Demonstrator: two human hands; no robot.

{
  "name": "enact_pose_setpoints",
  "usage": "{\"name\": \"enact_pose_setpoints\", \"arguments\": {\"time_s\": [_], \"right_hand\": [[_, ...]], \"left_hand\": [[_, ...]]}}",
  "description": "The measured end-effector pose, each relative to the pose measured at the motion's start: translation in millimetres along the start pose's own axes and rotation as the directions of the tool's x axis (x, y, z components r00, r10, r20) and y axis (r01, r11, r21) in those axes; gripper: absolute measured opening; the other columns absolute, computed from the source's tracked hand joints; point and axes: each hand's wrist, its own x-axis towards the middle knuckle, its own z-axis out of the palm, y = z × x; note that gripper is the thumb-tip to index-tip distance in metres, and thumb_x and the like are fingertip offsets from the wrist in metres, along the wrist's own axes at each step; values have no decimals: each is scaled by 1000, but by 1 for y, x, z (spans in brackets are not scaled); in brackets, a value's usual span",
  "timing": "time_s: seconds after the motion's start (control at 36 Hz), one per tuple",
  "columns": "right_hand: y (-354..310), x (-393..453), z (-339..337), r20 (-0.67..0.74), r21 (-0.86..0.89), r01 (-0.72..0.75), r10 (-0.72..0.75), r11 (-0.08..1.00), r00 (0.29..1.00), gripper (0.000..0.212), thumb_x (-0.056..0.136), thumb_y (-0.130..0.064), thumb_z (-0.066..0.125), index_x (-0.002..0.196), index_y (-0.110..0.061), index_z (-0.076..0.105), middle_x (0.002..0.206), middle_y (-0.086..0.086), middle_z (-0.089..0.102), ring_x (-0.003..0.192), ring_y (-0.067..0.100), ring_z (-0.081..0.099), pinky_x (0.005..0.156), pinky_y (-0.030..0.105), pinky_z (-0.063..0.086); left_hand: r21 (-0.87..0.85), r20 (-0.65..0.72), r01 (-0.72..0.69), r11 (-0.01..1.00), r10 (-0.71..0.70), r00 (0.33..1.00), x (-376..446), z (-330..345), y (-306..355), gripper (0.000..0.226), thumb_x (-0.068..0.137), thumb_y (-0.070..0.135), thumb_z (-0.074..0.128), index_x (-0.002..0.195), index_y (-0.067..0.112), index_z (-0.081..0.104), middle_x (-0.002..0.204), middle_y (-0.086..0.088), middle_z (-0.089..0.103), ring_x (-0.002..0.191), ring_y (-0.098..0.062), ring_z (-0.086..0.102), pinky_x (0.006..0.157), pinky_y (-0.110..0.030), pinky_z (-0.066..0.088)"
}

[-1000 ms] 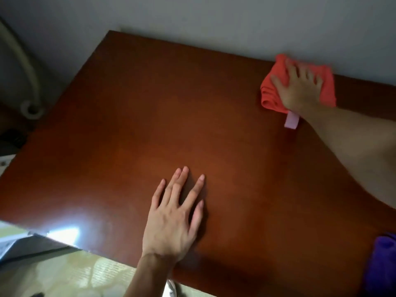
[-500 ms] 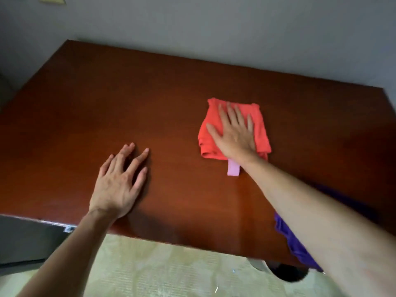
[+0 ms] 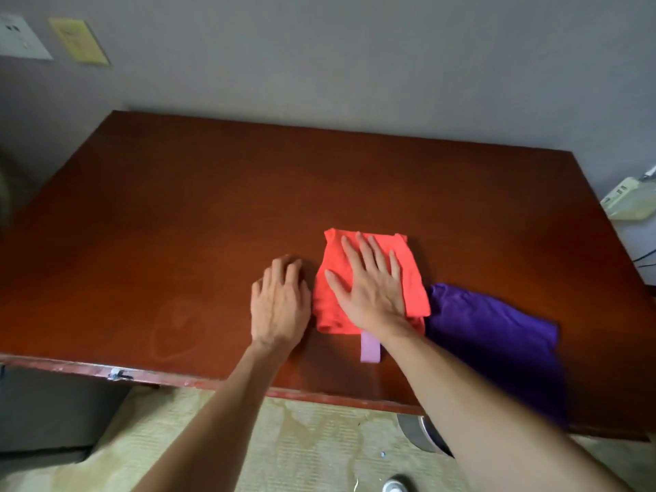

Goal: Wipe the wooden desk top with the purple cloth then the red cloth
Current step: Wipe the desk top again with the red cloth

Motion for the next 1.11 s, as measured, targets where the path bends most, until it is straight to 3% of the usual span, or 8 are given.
{"name": "enact_pose_setpoints", "arguments": {"time_s": [0.11, 0.22, 0.39, 0.56, 0.75, 0.92, 1.11], "right_hand": [[44, 83, 2, -45, 23, -34, 35, 999, 998, 71, 94, -65, 25, 154, -31, 41, 162, -4, 37, 151, 17, 29, 123, 45, 17], [90, 161, 0, -30, -11, 0, -1, 1000, 1000, 77, 90, -68, 18, 154, -31, 40, 162, -3, 38, 150, 18, 32, 121, 44, 19], [141, 272, -3, 20, -25, 70, -69, 997, 997, 81, 89, -71, 17, 157, -31, 33, 164, 2, 34, 149, 26, 32, 119, 48, 20], [158, 308, -12, 53, -38, 115, -113, 993, 992, 77, 92, -71, 19, 159, -33, 26, 165, 1, 31, 151, 25, 28, 121, 48, 17], [158, 278, -14, 92, -45, 102, -97, 994, 991, 69, 102, -64, 22, 162, -31, 16, 171, -3, 14, 157, 16, 9, 126, 46, 4], [183, 179, -29, 34, -35, 74, -73, 997, 997, 83, 90, -72, 10, 161, -30, 25, 168, -3, 24, 156, 16, 17, 125, 43, 8], [215, 61, -44, -12, -69, 32, -32, 997, 999, 75, 96, -68, 20, 159, -29, 31, 166, -3, 30, 154, 16, 23, 124, 43, 13]], "left_hand": [[-22, -52, 53, 998, -54, 997, 16, 26, 36, 39, 91, 34, 49, 127, 20, 59, 128, -3, 57, 114, -25, 57, 96, -42, 41], [70, -33, 145, 987, -143, 989, 18, 50, 65, 52, 95, 39, 40, 141, 18, 53, 145, -14, 51, 138, -32, 43, 116, -54, 27], [164, 15, 155, 974, -160, 987, 15, 48, 67, 59, 99, 46, 29, 148, 17, 45, 150, -18, 45, 146, -33, 32, 118, -59, 21], [165, 26, 153, 974, -160, 987, 15, 47, 70, 57, 99, 47, 32, 148, 19, 43, 151, -16, 42, 147, -31, 29, 118, -57, 20], [144, 11, 164, 976, -167, 986, 14, 45, 67, 56, 100, 49, 30, 147, 21, 43, 151, -15, 41, 146, -30, 30, 119, -55, 19], [109, 18, 163, 981, -166, 986, 10, 43, 72, 56, 100, 50, 26, 146, 22, 42, 151, -15, 39, 146, -31, 28, 119, -56, 18], [110, 39, 180, 977, -185, 982, 10, 39, 74, 58, 100, 52, 22, 148, 23, 38, 154, -17, 34, 146, -32, 25, 119, -56, 16]]}}
